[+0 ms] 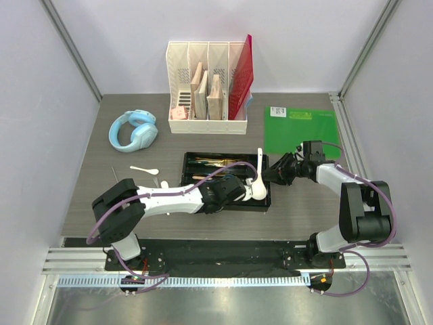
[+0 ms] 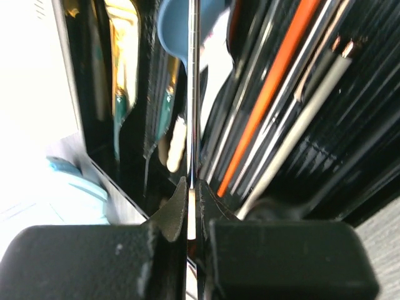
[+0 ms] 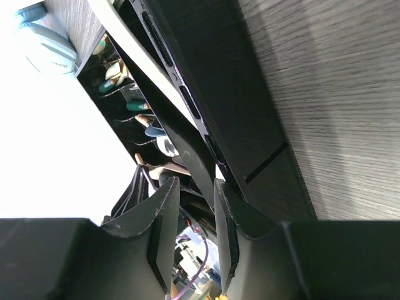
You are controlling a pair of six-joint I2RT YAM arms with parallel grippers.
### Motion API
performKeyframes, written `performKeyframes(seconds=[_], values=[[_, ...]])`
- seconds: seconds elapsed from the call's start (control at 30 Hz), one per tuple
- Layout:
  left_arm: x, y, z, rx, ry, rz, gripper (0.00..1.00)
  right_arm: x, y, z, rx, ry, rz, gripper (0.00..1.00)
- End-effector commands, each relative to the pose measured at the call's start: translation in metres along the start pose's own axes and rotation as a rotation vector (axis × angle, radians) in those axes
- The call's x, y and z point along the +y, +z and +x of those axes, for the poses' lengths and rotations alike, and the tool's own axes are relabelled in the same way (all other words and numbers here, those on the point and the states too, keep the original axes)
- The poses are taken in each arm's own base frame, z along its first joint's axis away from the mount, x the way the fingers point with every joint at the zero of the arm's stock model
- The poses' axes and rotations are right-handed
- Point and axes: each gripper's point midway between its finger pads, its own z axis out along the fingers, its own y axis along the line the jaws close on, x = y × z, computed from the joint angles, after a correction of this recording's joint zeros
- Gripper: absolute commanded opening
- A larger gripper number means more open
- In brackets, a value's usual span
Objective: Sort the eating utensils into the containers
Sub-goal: Place the chopstick in the storage box.
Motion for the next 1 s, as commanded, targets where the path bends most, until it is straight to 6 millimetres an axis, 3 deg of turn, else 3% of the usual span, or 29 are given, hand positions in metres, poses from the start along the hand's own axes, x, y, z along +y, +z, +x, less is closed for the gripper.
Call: performKeyframes(seconds=[0.0, 0.37, 0.97], values=[[0.017, 0.000, -0.027, -0.090, 0.034, -0.045, 0.00, -0.017, -0.002, -0.001, -0.031, 0.020, 0.062, 0.35], [-0.012, 0.025, -0.026, -0.051, 0.075, 0.038, 0.00, -0.024, -0.001, 0.004, -0.021, 0.034, 0.069, 0.35], [0.000, 0.035, -0.016, -0.001, 0.083, -0.063, 0.00, -0.024, 0.000, 0.004, -0.013, 0.037, 0.070, 0.35]])
